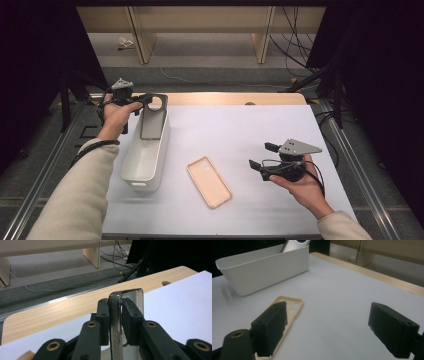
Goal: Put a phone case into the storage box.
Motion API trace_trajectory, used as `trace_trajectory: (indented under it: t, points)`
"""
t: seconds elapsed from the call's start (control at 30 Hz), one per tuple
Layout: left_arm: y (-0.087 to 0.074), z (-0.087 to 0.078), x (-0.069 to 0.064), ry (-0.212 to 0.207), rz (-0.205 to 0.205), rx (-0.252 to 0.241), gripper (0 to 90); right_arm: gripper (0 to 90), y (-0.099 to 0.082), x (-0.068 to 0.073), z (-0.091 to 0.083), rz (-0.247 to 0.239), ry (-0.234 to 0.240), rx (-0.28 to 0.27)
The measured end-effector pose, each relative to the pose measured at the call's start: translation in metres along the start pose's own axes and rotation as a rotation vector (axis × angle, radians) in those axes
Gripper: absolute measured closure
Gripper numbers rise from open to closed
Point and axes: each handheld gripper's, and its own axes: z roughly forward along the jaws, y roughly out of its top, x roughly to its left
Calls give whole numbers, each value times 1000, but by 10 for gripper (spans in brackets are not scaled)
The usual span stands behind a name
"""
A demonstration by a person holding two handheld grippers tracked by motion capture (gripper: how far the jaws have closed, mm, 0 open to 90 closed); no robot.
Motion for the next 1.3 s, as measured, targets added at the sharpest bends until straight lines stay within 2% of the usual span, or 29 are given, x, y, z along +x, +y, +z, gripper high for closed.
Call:
trace_trajectory:
  t: [0.4,0.6,0.8,0.93,1.0,1.1,1.2,1.3]
  points:
    - [-1,3,1,60,53,60,707,165,0,0,0,-2,0,1]
    - [-2,6,0,95,99,97,691,165,0,-1,0,-2,-1,1]
    - [3,8,-2,122,151,113,627,165,0,-1,0,-1,0,0]
    - [7,8,-4,161,149,132,559,165,0,-1,0,-2,0,0]
    - [8,8,-4,181,133,149,510,165,0,0,0,-3,0,1]
    - [8,8,-4,204,113,151,432,165,0,-1,0,-1,0,-1]
    - [9,5,-4,205,92,142,347,165,0,0,0,-2,-1,0]
    - [11,1,-7,186,93,137,254,165,0,0,0,-3,-1,-1]
